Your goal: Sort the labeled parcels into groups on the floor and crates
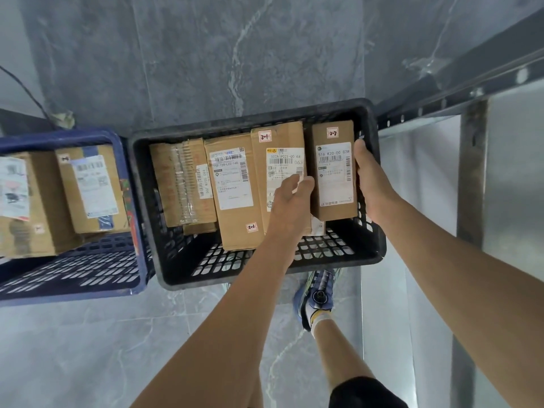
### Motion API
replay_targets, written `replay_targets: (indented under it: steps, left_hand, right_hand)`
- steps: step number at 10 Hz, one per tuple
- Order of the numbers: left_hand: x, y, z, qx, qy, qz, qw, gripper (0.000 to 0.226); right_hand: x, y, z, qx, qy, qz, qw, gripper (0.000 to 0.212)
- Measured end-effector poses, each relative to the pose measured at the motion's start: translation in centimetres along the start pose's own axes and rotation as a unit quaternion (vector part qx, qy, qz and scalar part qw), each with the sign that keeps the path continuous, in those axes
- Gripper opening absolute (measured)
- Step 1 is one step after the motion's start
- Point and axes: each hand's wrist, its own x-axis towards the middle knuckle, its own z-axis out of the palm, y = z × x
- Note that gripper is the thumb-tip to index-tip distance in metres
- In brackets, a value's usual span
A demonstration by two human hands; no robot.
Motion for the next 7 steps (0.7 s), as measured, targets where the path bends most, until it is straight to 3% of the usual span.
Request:
replay_targets:
  steps: [2,7]
  left_hand:
    - [-1.5,0.2,-0.3,-0.018,-0.014,-0.011,1.000,0.055]
    - [-5.2,0.1,-2.3,-0.003,0.000,0.027,1.000,0.052]
  right_hand:
    - [-0.9,-0.5,-0.1,-0.038,0.015,-0.025,0.999,0.060]
    - [-5.3,-2.1,0.6,-0.051,0.028,-0.069,0.996,0.040]
